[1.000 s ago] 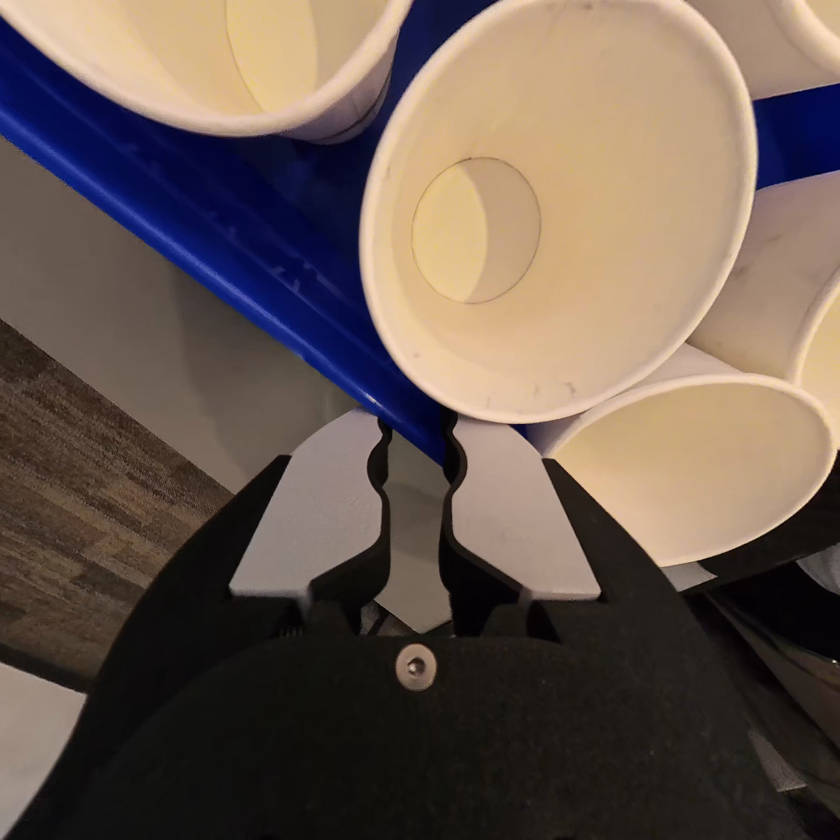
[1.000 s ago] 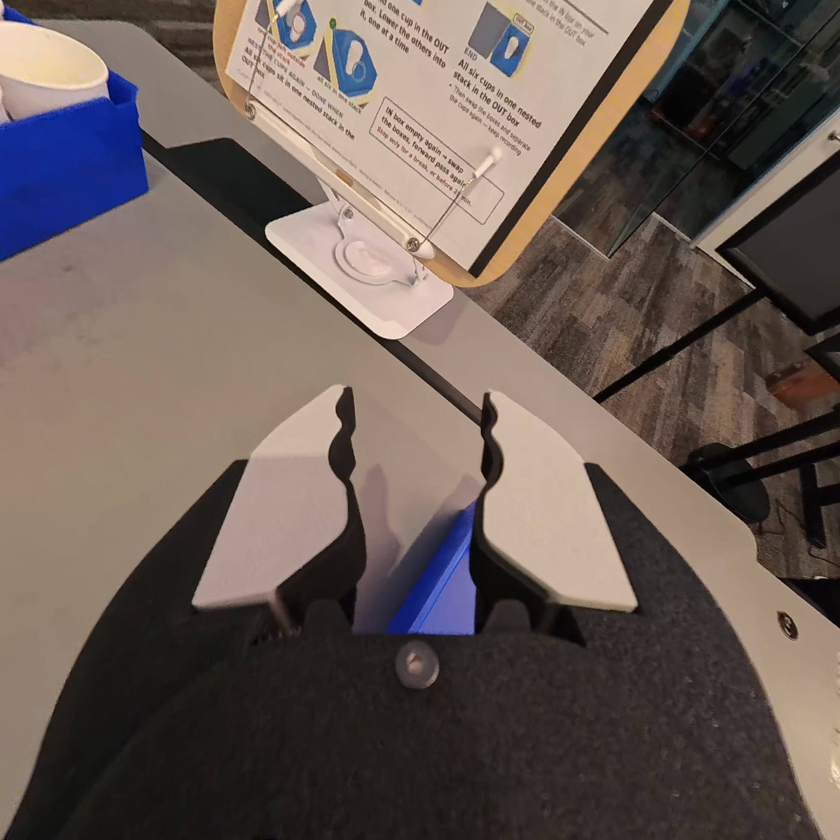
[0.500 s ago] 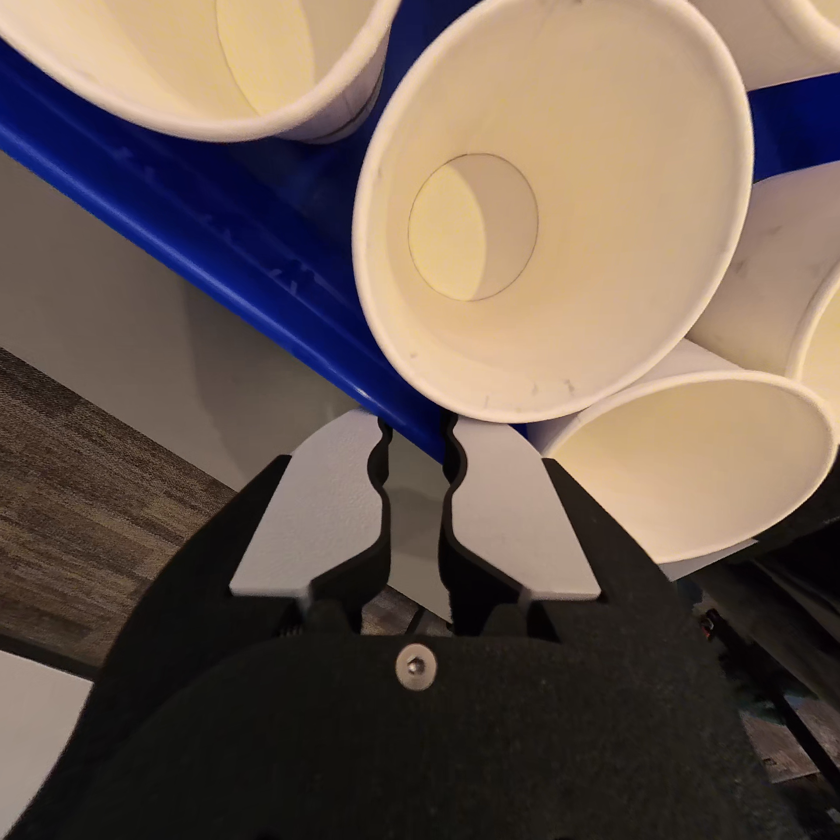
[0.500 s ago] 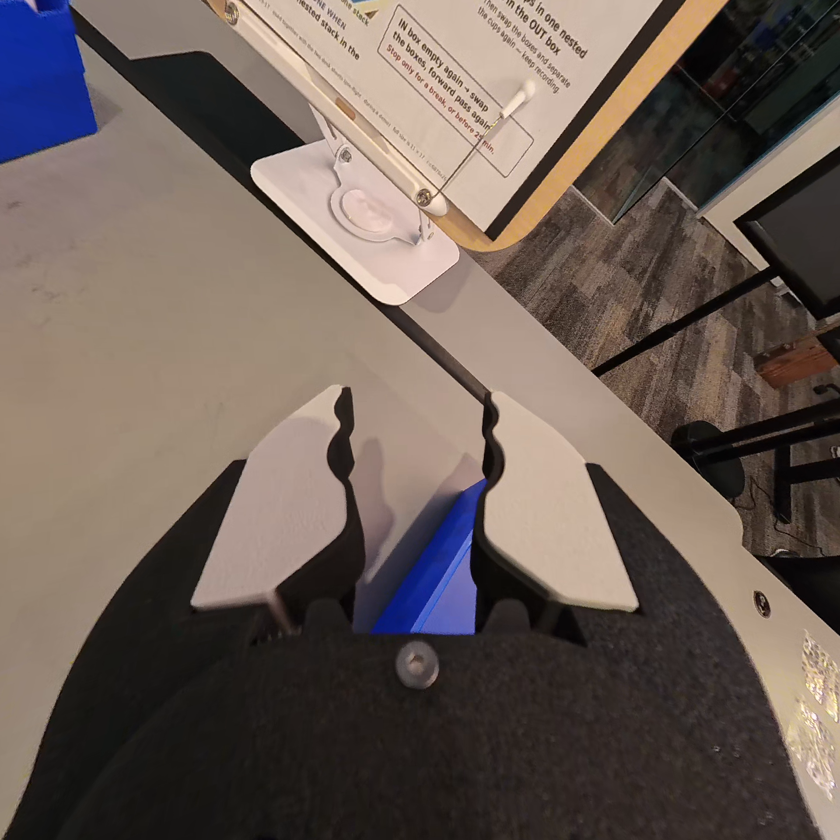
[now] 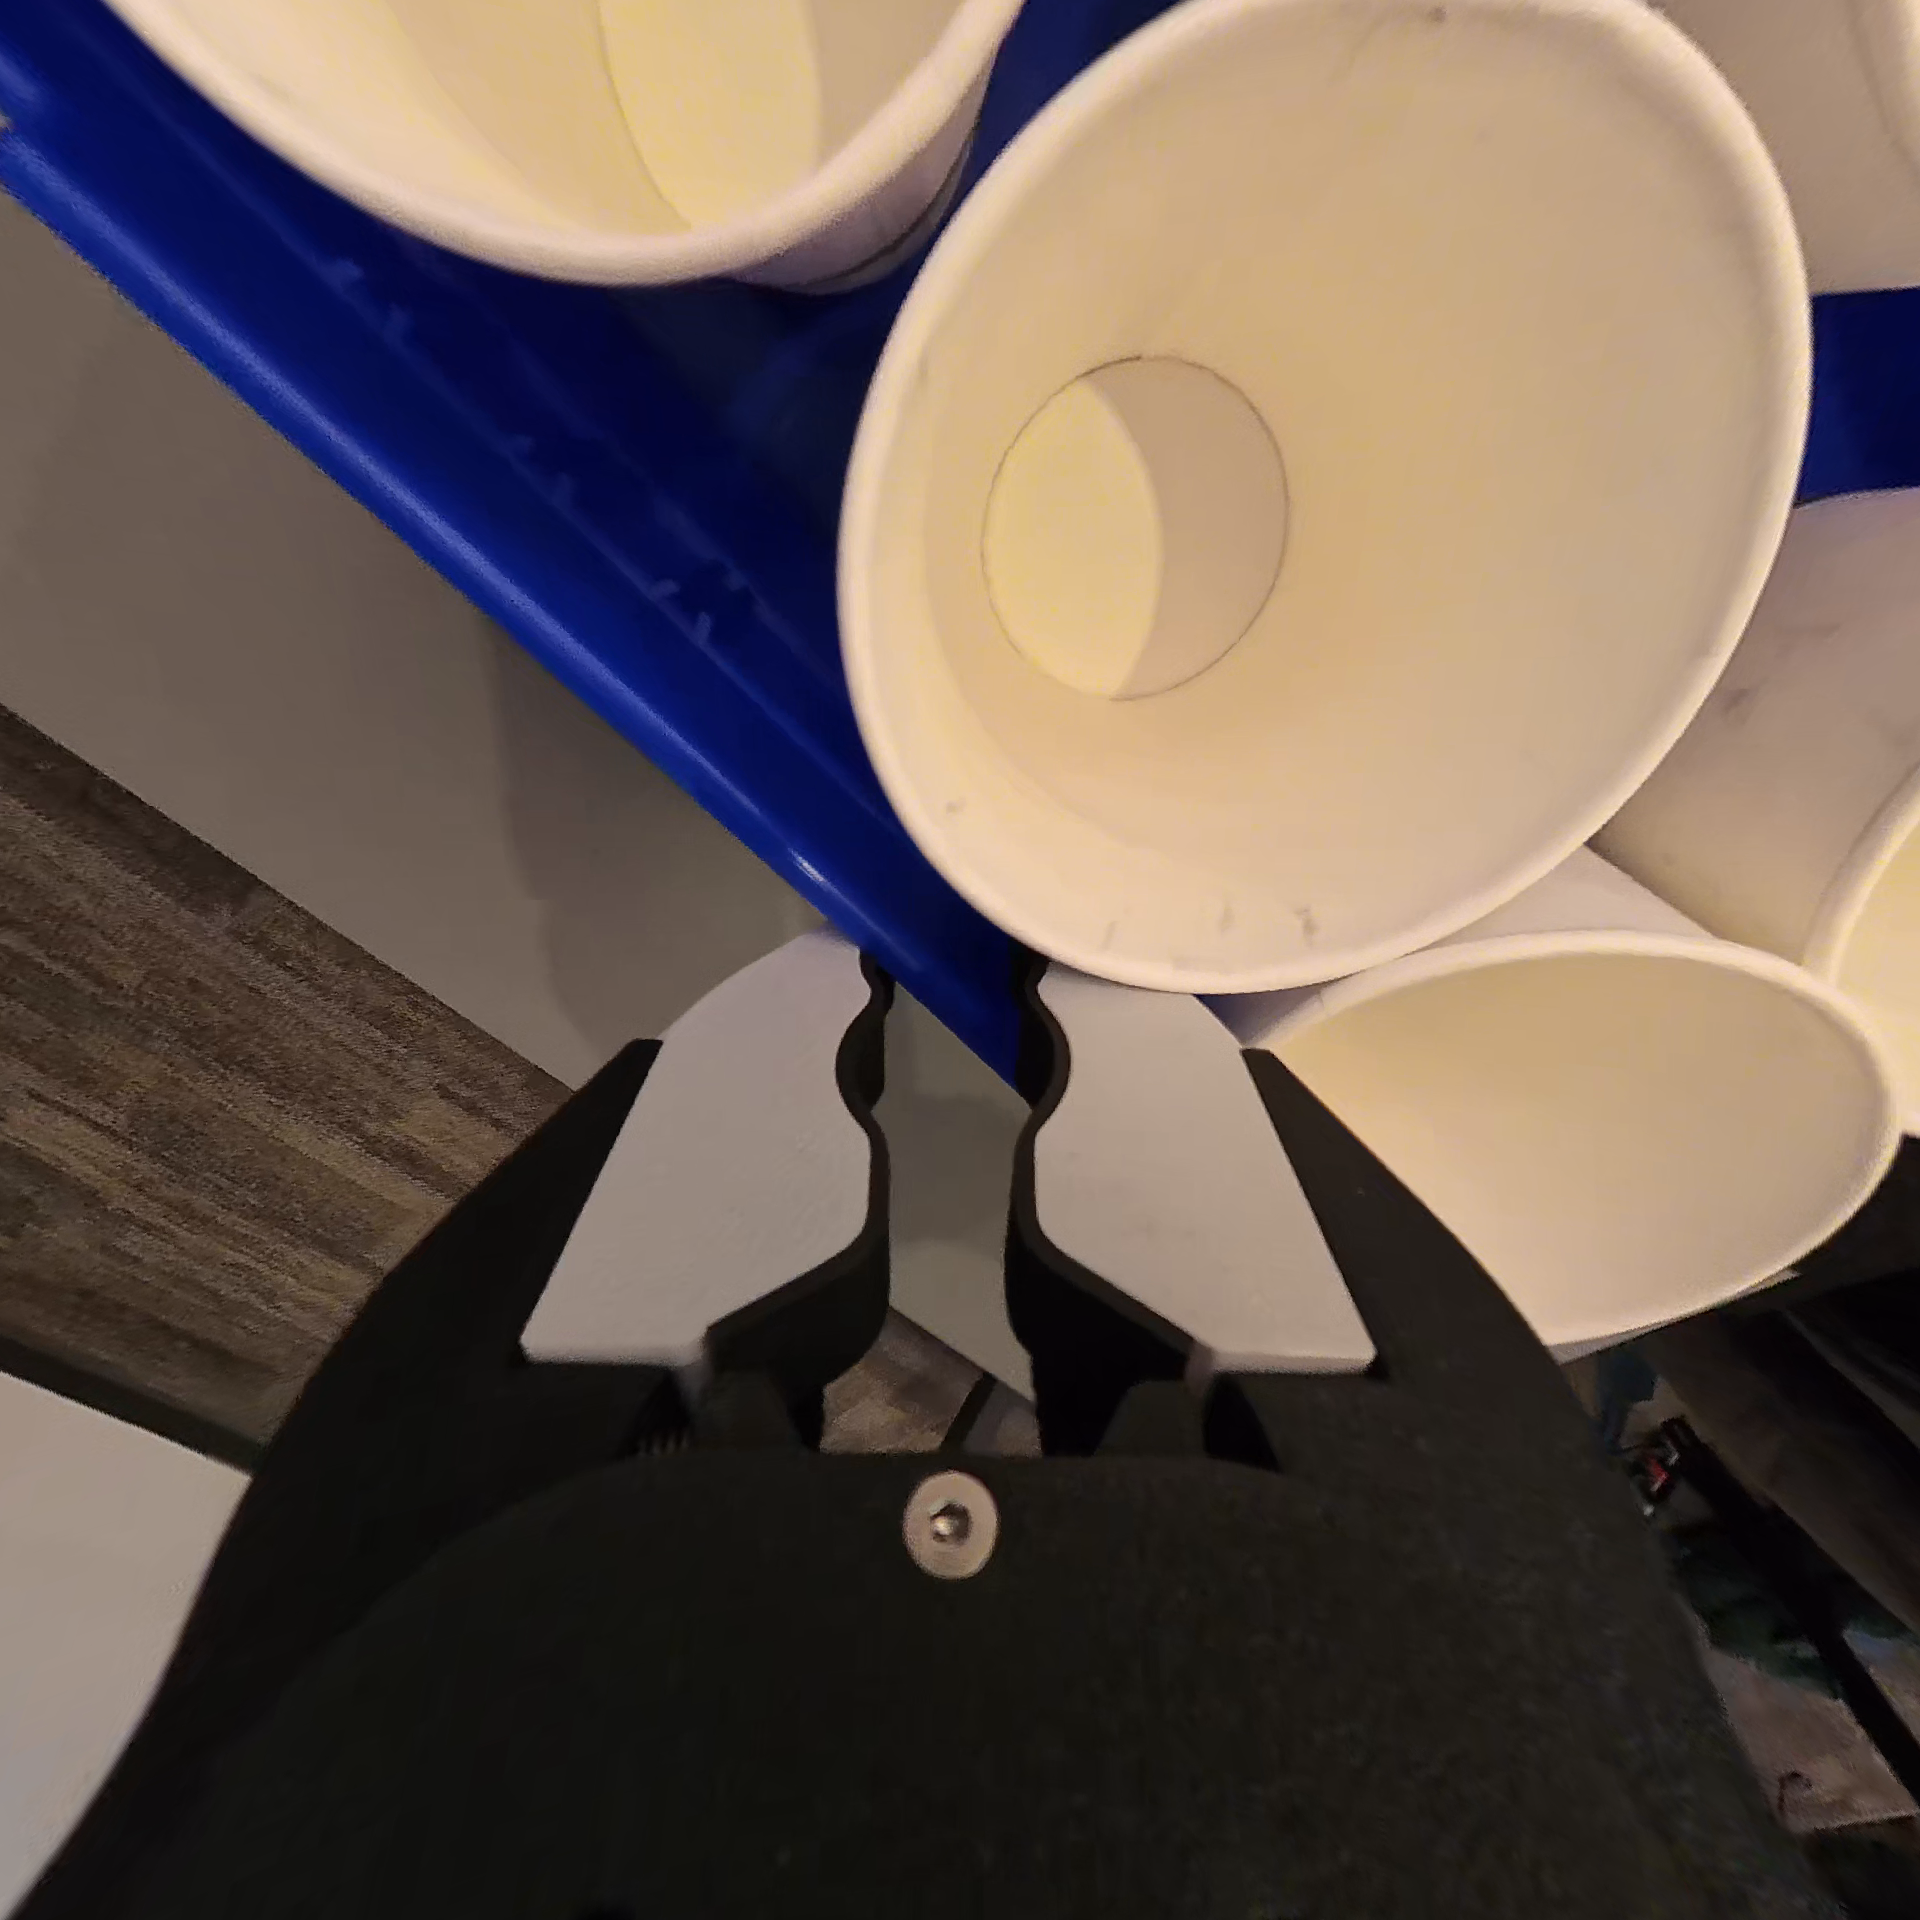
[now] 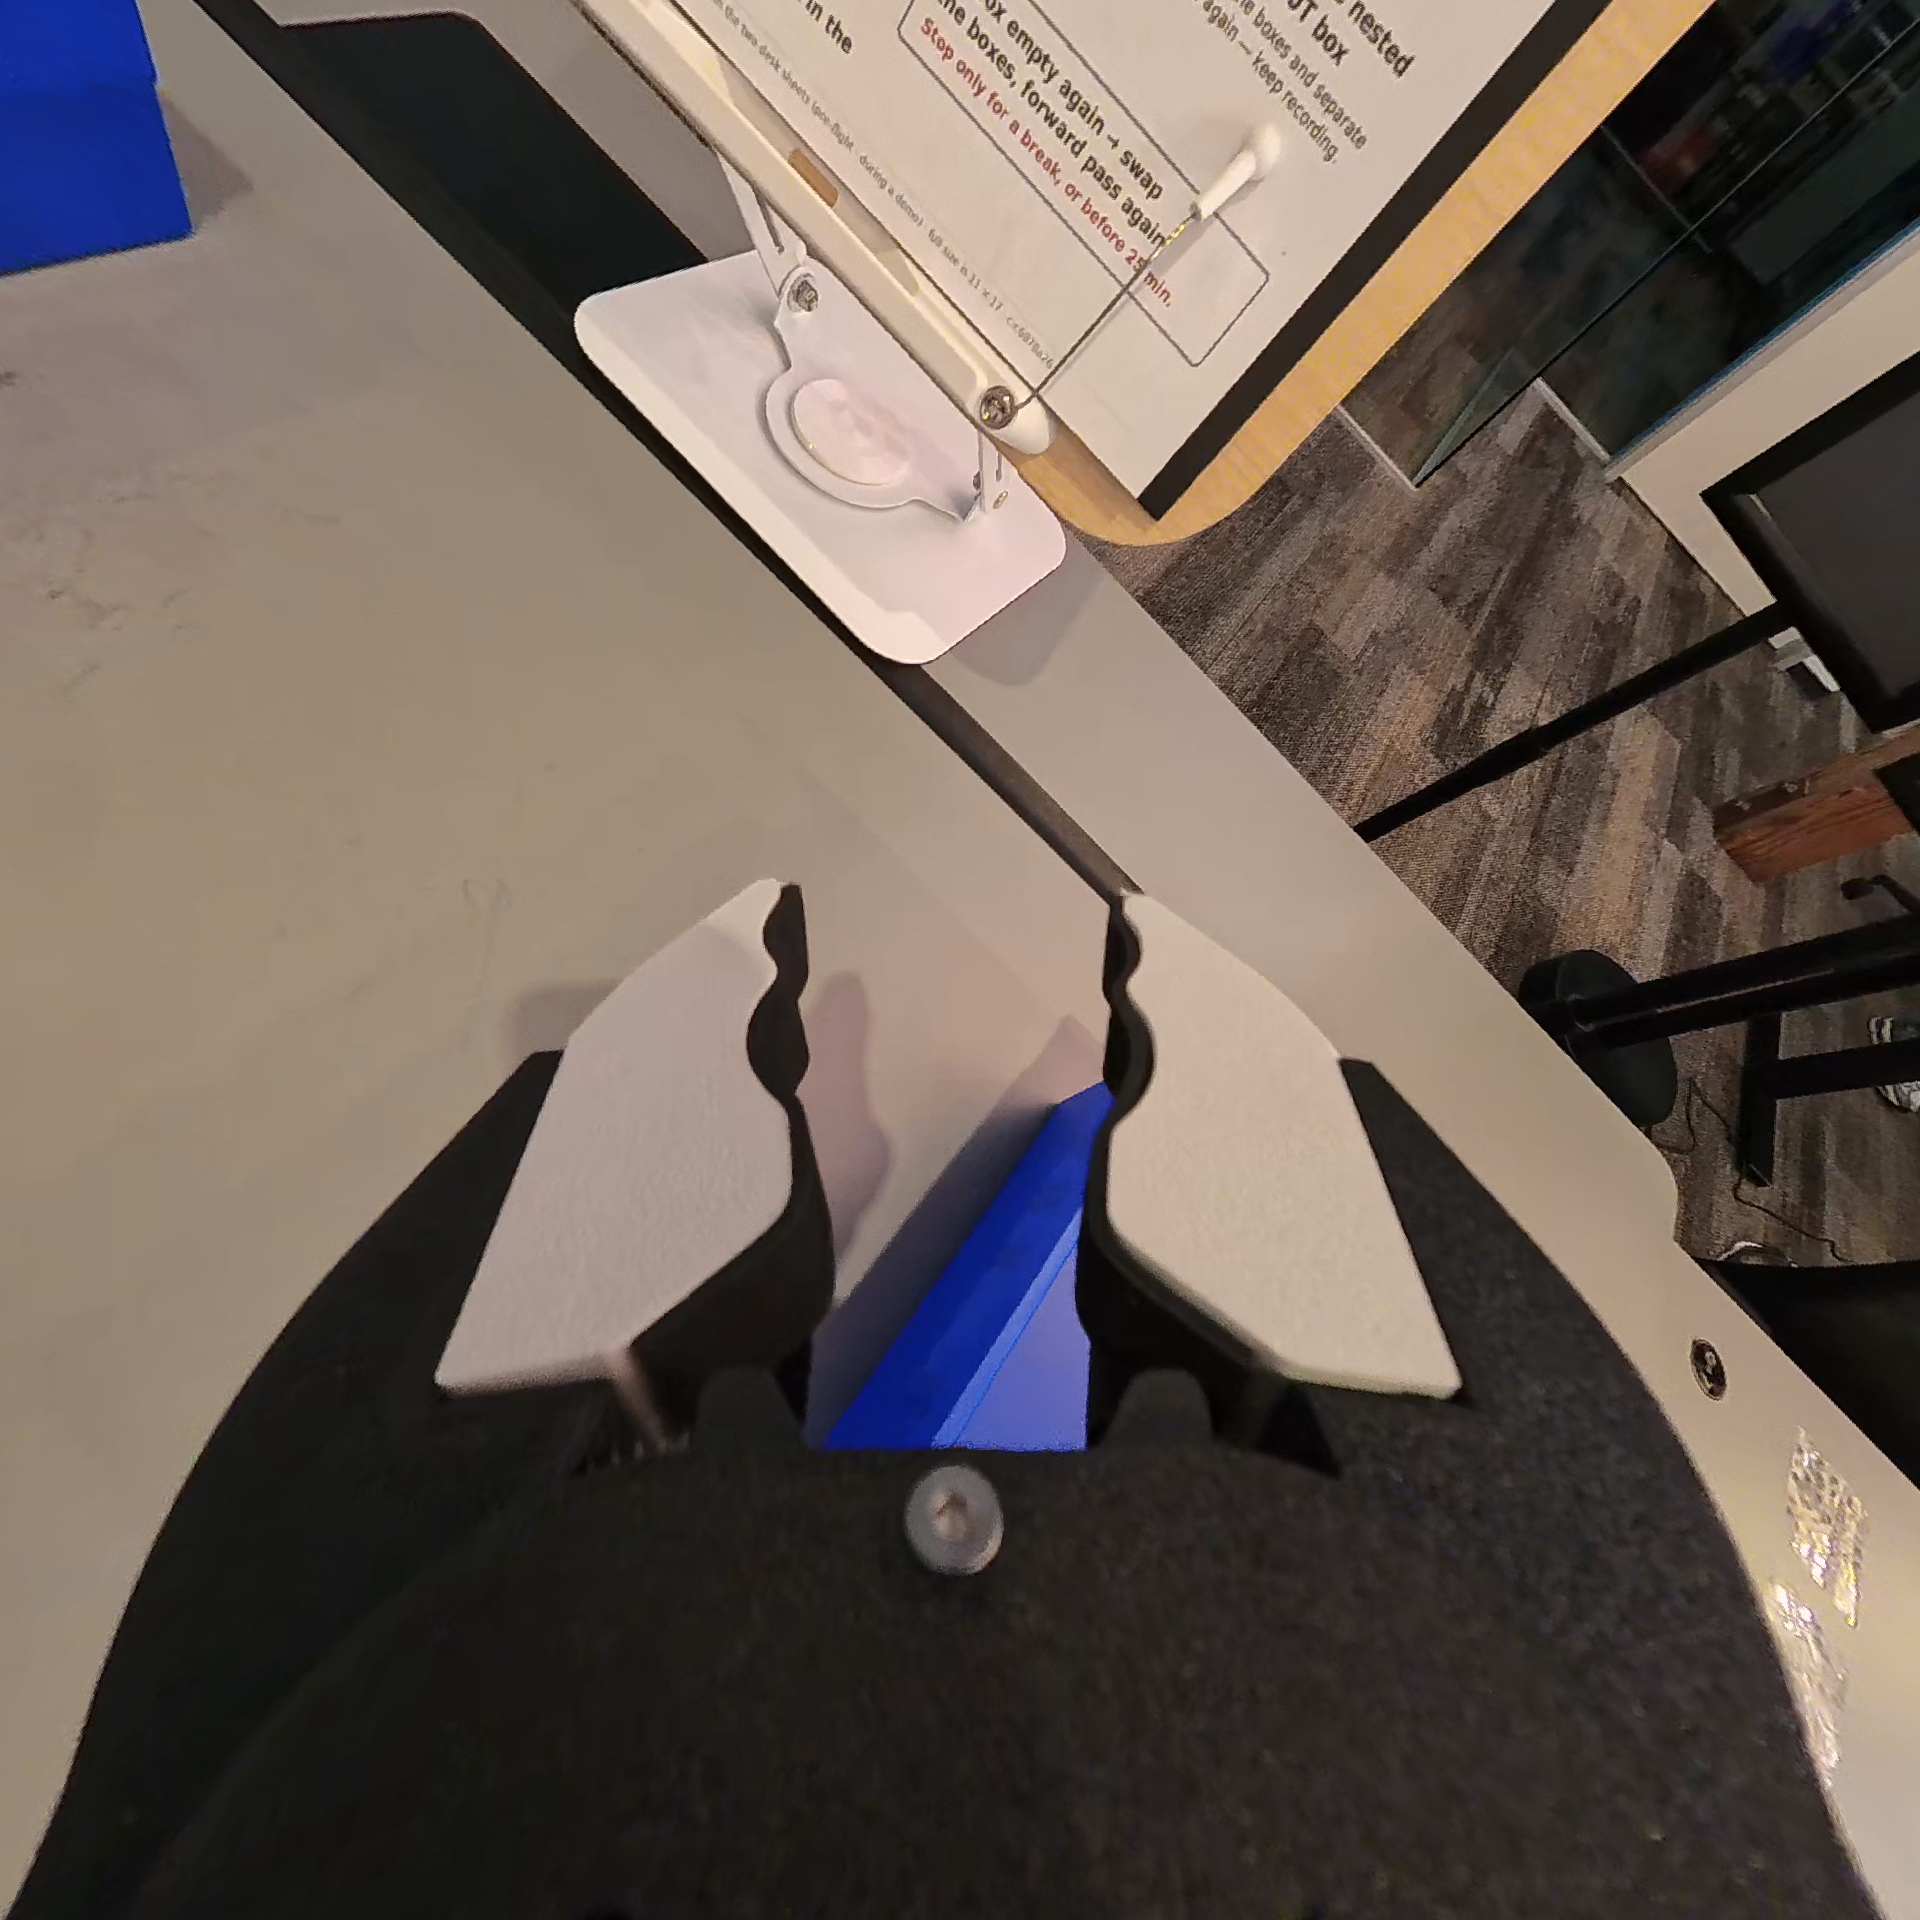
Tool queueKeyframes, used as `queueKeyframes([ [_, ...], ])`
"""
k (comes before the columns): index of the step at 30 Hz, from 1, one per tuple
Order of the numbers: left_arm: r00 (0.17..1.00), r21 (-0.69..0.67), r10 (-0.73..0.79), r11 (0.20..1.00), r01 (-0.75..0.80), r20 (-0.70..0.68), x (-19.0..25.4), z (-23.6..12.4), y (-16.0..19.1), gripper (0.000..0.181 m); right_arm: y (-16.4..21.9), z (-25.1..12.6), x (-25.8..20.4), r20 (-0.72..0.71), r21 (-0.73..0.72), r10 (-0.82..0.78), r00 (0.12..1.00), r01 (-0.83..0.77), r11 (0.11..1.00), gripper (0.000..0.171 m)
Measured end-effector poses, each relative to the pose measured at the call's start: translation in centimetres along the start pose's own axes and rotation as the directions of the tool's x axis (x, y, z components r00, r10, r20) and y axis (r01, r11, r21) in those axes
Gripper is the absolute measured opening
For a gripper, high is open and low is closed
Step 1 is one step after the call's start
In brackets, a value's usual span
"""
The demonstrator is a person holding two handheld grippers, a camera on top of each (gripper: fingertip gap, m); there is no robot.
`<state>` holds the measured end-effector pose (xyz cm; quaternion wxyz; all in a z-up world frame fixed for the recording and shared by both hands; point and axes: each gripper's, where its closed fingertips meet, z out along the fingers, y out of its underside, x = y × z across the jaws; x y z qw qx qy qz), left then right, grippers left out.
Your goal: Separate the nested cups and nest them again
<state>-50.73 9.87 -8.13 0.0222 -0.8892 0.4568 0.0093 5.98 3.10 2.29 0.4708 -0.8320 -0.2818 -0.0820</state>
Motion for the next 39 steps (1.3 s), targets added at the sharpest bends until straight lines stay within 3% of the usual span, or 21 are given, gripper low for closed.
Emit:
queueKeyframes([
  [7,0.988,0.176,-0.079,0.983,0.055,0.135,-1.8,-1.6,-0.3,0.043,0.2,0.1,-0.2,0.011,-0.018,0.006,1.000,-0.006,1.000,0.054],
  [11,0.976,0.434,-0.187,0.893,0.120,0.115,-2.2,-5.7,-0.7,0.046,0.4,0.1,-0.4,0.030,-0.022,0.016,0.999,-0.016,1.000,0.055],
  [14,0.969,0.664,-0.235,0.737,0.131,0.070,-1.3,-10.7,-1.0,0.047,0.3,-0.1,-0.3,0.034,-0.013,0.021,0.999,-0.021,1.000,0.055],
  [17,0.985,0.850,-0.170,0.517,0.098,-0.010,2.7,-16.2,-1.4,0.049,-0.4,-1.0,0.4,0.014,0.032,0.030,0.999,-0.031,0.999,0.055],
  [20,0.997,0.954,-0.069,0.293,0.058,-0.039,7.9,-20.5,-1.4,0.048,-1.9,-2.9,1.1,0.041,0.141,0.088,0.995,-0.093,0.986,0.054],
  [21,0.999,0.964,-0.050,0.265,0.035,-0.023,9.5,-20.8,-1.4,0.048,-2.4,-3.7,0.9,0.088,0.184,0.101,0.991,-0.116,0.976,0.054],
  [23,0.999,0.940,-0.024,0.339,-0.034,0.045,12.3,-19.3,-1.4,0.047,-3.3,-5.3,1.2,0.164,0.282,0.128,0.978,-0.171,0.944,0.058],
  [27,0.974,0.730,0.064,0.652,-0.207,0.219,16.3,-12.8,-1.7,0.050,-4.1,-7.7,2.6,0.295,0.463,0.177,0.939,-0.302,0.833,0.070],
  [29,0.948,0.611,0.123,0.738,-0.285,0.294,17.9,-10.3,-2.2,0.049,-4.4,-9.1,3.4,0.321,0.520,0.179,0.930,-0.331,0.788,0.069],
  [32,0.931,0.505,0.189,0.797,-0.331,0.312,19.7,-7.9,-3.2,0.043,-4.8,-11.2,4.1,0.312,0.594,0.148,0.938,-0.314,0.740,0.057],
  [39,0.950,0.308,0.183,0.916,-0.259,0.255,19.2,-3.8,-3.2,0.036,-4.7,-12.3,4.2,0.360,0.573,0.178,0.916,-0.368,0.733,0.071],
])
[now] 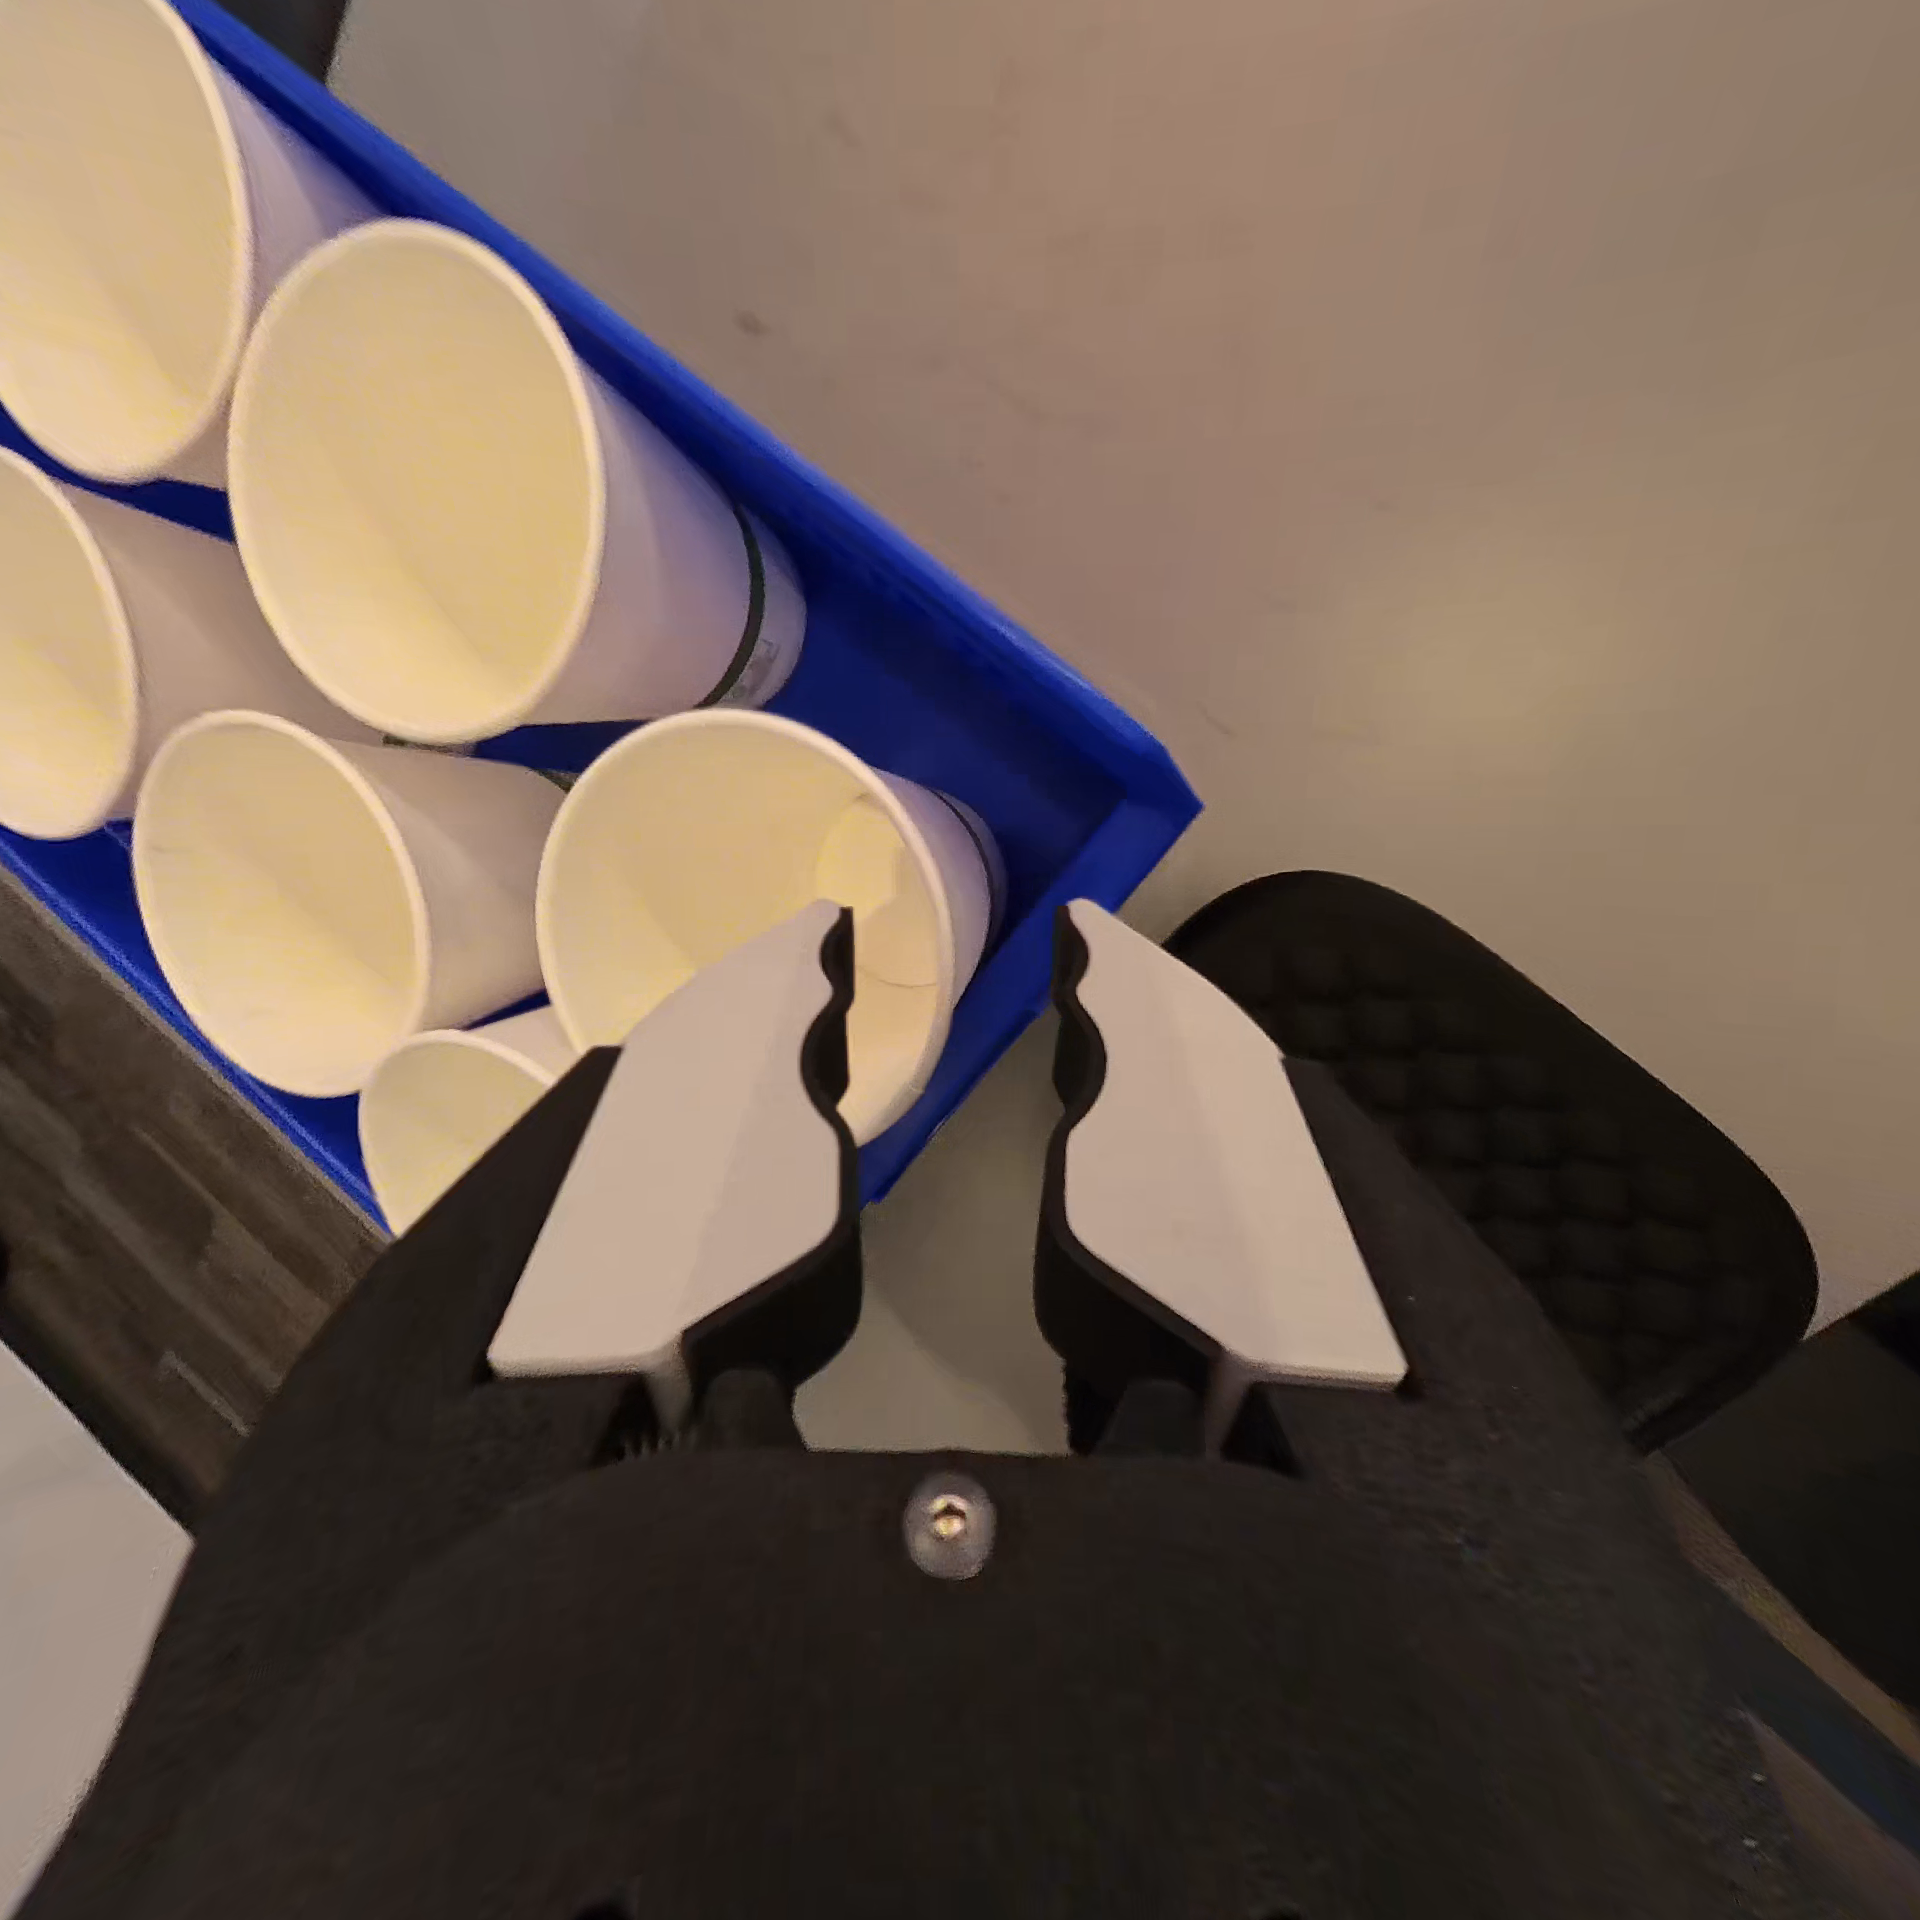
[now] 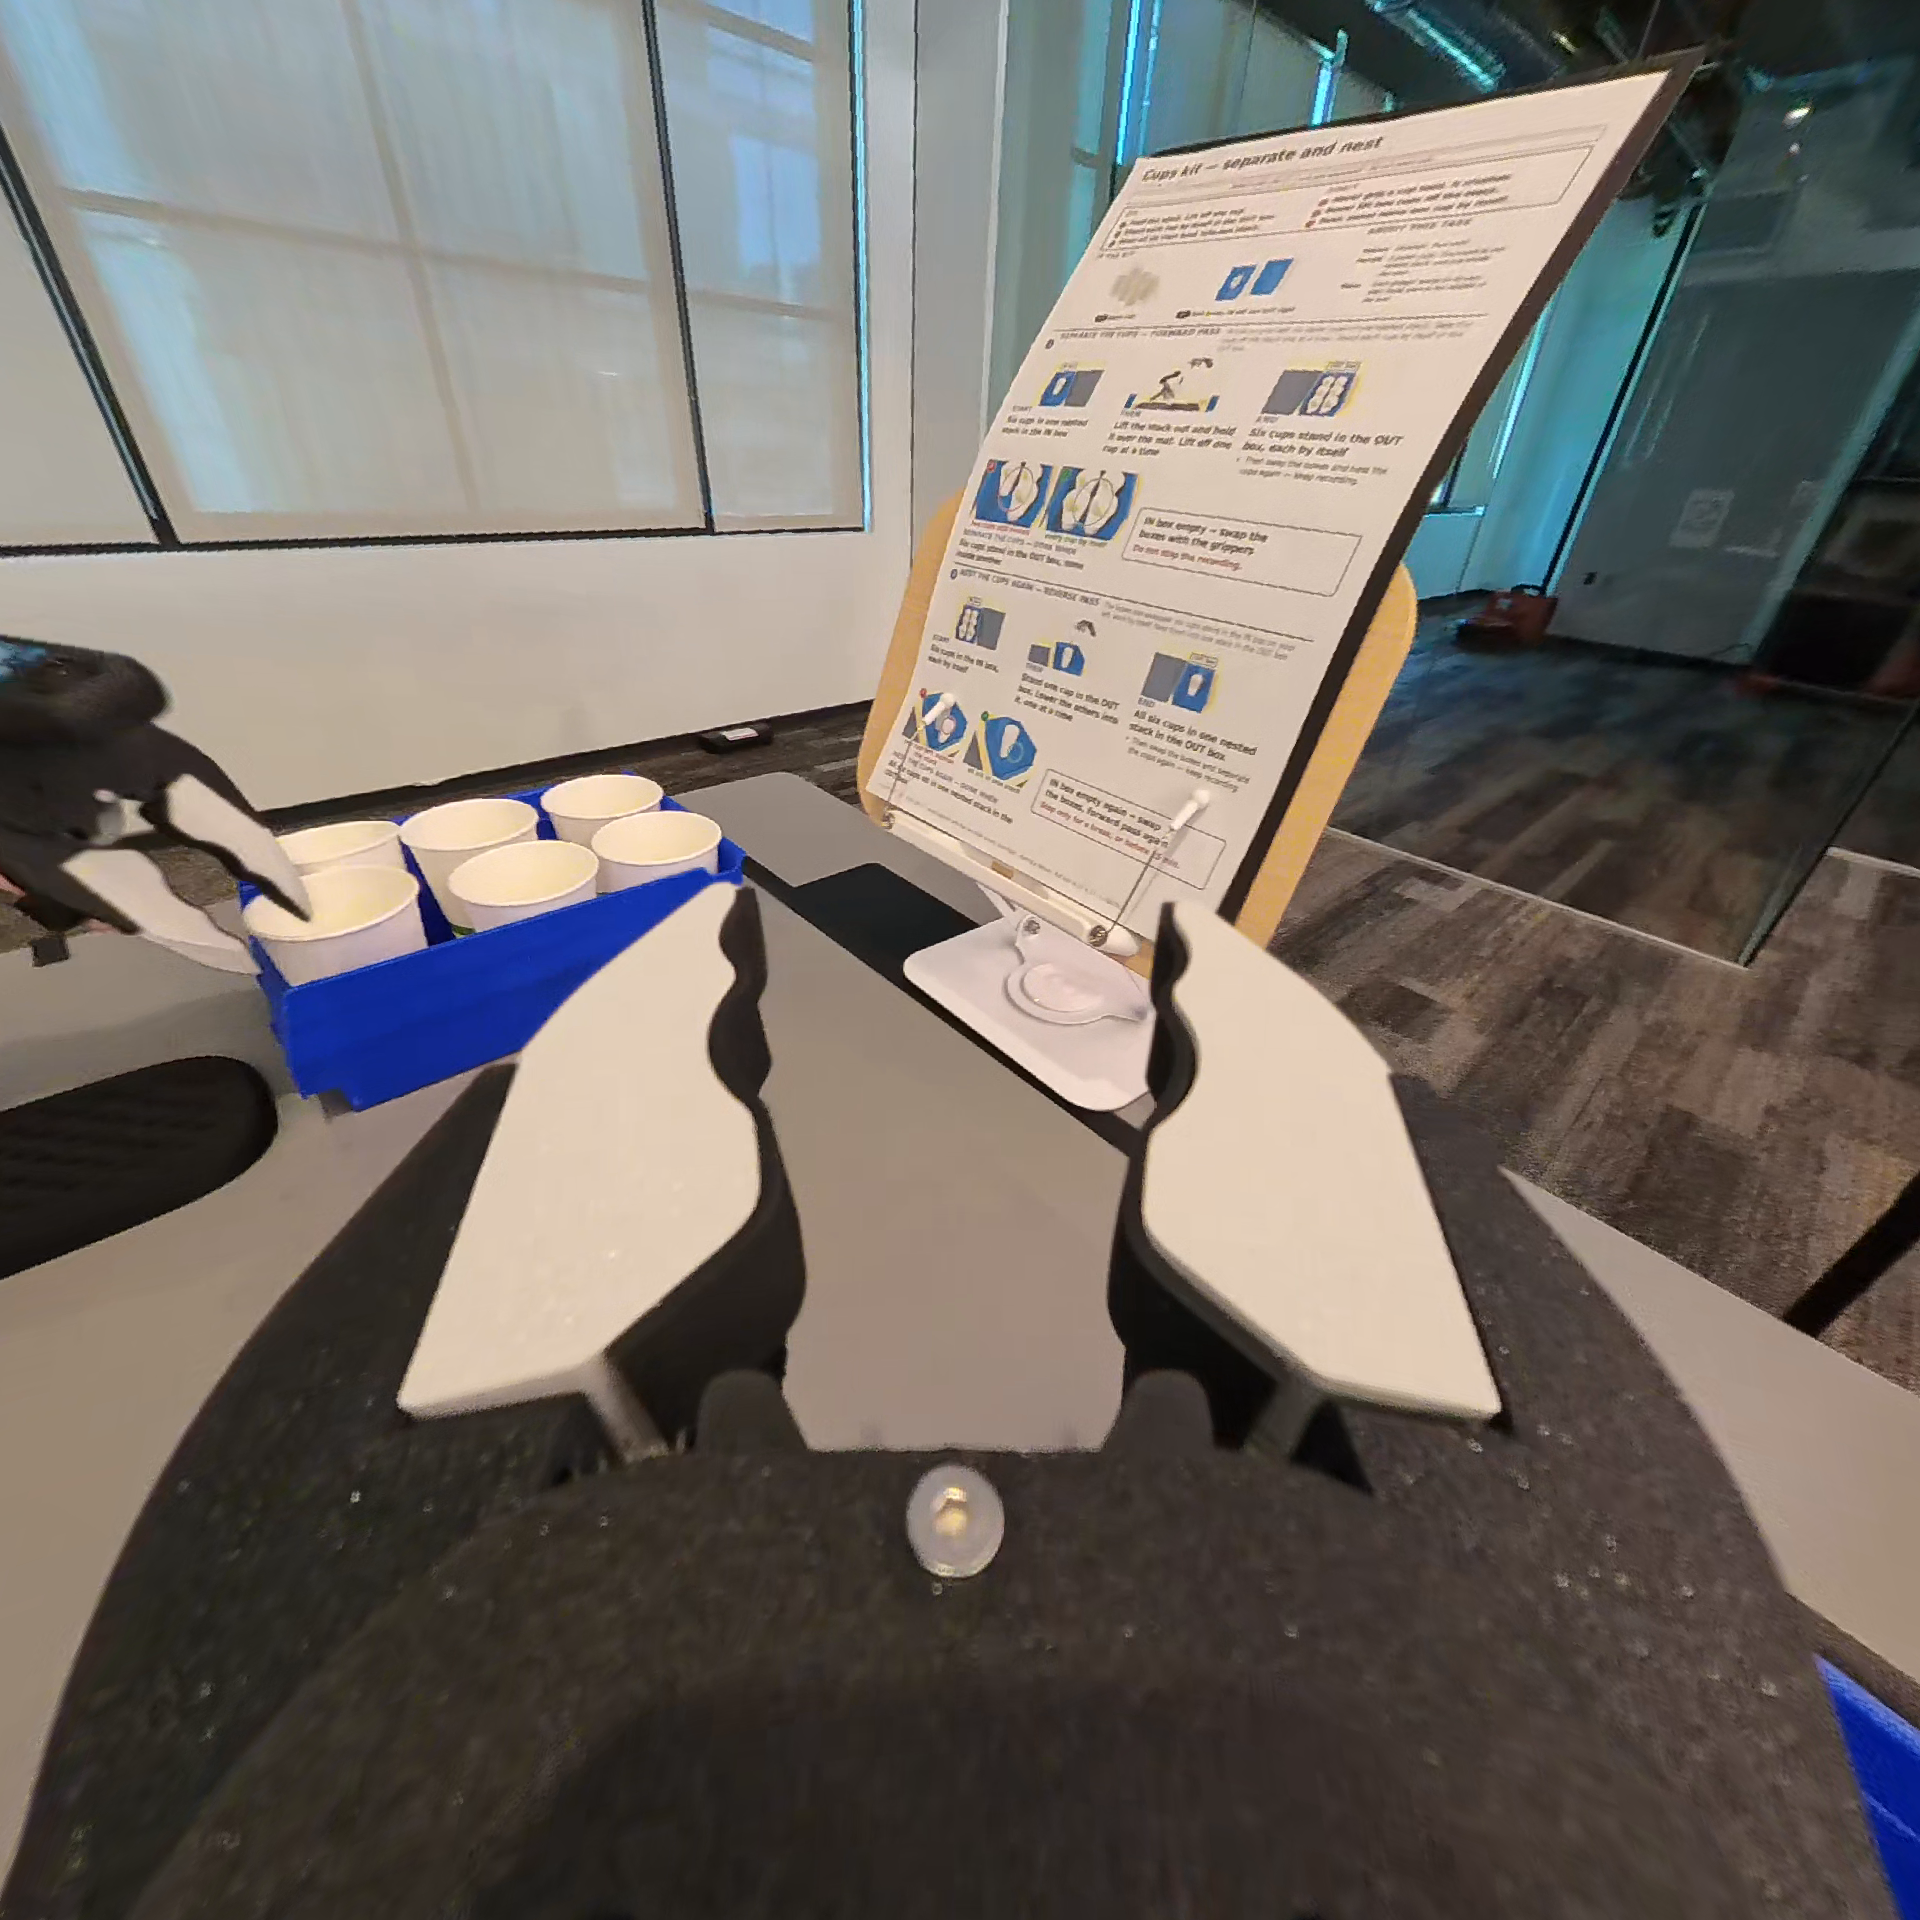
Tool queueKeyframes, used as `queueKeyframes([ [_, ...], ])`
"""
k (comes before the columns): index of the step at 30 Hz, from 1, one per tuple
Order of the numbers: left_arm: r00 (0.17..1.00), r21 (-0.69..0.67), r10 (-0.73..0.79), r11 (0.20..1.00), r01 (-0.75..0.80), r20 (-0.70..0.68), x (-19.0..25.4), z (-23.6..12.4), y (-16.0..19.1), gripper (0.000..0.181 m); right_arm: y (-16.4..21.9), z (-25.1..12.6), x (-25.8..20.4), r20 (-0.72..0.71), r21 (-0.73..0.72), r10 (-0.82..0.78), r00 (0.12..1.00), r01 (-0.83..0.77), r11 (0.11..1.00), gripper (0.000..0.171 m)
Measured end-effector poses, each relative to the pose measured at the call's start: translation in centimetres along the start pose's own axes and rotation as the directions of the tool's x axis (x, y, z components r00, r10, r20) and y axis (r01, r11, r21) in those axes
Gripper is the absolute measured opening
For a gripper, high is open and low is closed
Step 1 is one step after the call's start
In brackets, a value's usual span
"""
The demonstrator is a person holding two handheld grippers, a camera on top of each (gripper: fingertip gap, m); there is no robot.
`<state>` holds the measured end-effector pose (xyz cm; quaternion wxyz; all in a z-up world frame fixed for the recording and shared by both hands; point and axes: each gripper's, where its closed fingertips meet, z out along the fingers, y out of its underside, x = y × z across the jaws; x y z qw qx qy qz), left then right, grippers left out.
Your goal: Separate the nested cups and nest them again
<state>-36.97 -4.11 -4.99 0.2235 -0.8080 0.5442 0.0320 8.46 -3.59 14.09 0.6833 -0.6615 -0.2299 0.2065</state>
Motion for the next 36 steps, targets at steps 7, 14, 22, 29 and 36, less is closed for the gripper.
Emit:
queueKeyframes([
  [7,1.000,-0.110,0.001,0.994,-0.003,-0.022,0.0,1.8,0.8,0.028,-1.1,-0.4,-0.8,0.065,0.049,0.059,0.996,-0.062,0.997,0.066],
  [14,0.998,-0.173,0.002,0.985,-0.012,-0.057,0.2,3.0,1.0,0.013,-1.2,-1.7,1.0,0.022,0.075,0.072,0.997,-0.073,0.994,0.060],
  [22,0.994,-0.244,0.017,0.969,-0.044,-0.112,0.9,2.6,1.3,0.002,-2.3,-2.6,0.8,0.112,0.155,0.159,0.981,-0.176,0.972,0.053],
  [29,0.996,-0.238,0.057,0.969,-0.072,-0.072,0.4,0.6,0.8,0.000,-1.4,-2.1,1.4,0.084,0.120,0.157,0.984,-0.167,0.979,0.054],
  [36,0.995,-0.209,0.083,0.974,-0.091,-0.049,0.1,-1.9,0.1,0.000,-0.7,-1.3,1.3,0.082,0.090,0.160,0.984,-0.167,0.982,0.054],
])
